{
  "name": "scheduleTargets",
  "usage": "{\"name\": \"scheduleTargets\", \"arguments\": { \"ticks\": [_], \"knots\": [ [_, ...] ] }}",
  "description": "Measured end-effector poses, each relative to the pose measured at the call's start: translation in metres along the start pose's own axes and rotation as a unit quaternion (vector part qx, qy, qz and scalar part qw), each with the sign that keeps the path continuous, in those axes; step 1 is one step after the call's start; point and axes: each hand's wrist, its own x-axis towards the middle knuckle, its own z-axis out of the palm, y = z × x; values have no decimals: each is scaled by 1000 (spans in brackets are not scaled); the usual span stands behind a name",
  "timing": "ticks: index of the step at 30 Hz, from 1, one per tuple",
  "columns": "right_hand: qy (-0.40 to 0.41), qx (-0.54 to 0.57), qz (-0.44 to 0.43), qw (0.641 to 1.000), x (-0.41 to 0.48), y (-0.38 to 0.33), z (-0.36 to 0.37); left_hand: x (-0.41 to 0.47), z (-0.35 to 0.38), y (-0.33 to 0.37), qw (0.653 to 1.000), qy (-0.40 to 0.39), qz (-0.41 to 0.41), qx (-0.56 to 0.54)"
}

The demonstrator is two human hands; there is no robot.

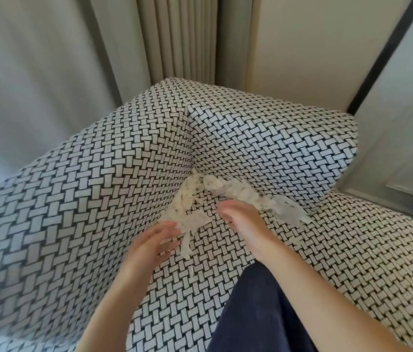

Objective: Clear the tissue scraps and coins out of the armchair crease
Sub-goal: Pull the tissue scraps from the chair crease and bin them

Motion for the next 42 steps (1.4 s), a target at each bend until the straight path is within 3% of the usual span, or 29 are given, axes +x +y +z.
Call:
{"name": "scheduleTargets", "arguments": {
  "ticks": [4, 8, 10, 12, 17, 24, 29, 35, 42],
  "knots": [
    [-44, -216, -64, 973, 14, 30, 38, -2, -17, -26, 997, 51, -54, -12],
    [-127, -475, -104, 865, 21, 54, 52, -2, -21, -45, 992, 93, -80, -11],
    [-149, -521, -121, 832, 21, 58, 50, -4, -19, -52, 992, 108, -65, 13],
    [-163, -532, -121, 822, 23, 61, 49, -7, -15, -61, 991, 111, -27, 76],
    [-151, -518, -106, 835, 26, 60, 44, -1, -1, -81, 950, 92, 77, 287],
    [-28, -322, -189, 927, 21, 50, 39, 18, 23, -87, 851, 40, 85, 516],
    [12, -250, -198, 948, 16, 45, 34, 39, 22, -83, 818, 64, 49, 569],
    [29, -220, -197, 955, 14, 43, 32, 46, 13, -72, 811, 105, 60, 573],
    [77, -154, -186, 967, 11, 40, 28, 40, 3, -63, 886, 160, 155, 406]
  ]
}}
